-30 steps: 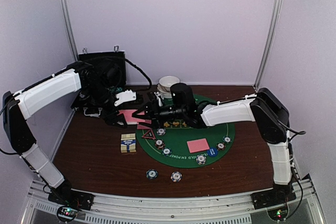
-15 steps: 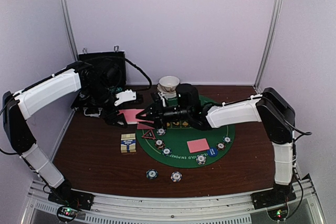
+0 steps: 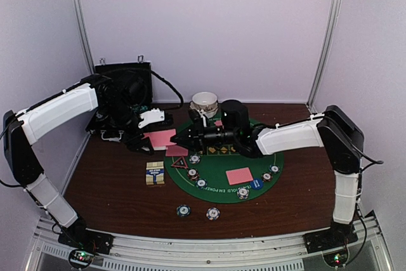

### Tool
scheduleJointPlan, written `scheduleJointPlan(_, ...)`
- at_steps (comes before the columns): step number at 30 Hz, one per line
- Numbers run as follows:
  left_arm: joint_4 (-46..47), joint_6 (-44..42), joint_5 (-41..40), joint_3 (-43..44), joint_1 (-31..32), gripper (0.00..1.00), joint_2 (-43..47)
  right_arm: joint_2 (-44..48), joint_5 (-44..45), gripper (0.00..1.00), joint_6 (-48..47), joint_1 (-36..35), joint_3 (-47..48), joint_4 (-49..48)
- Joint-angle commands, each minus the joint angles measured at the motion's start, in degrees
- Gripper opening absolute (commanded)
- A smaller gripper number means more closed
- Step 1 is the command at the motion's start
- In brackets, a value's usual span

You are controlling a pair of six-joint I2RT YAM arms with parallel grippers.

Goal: Distribute texas hold em gaming equipment
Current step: Pick up the poker card from the face-down deck piles.

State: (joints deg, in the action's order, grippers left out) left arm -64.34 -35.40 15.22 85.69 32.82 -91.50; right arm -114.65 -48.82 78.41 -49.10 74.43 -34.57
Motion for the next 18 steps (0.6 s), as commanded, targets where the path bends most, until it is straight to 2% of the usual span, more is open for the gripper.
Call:
scheduleJointPlan(1, 2.3, 0.2, 0.6, 0.4, -0.3, 0.0, 1.3, 4.1, -0.4, 0.02, -0.2, 1.0, -1.5, -1.6)
scheduleJointPlan(14, 2.3, -0.2, 0.0, 0.4, -0.3, 0.0, 1.3, 11.7, -3.4, 0.0, 1.1, 7.4, -12.4, -2.3)
scheduleJointPlan(18, 2.3, -0.5, -0.2, 0.4, -0.3, 0.0, 1.2, 16.0, -4.7, 0.0, -2.7, 10.9, -17.4, 3.6)
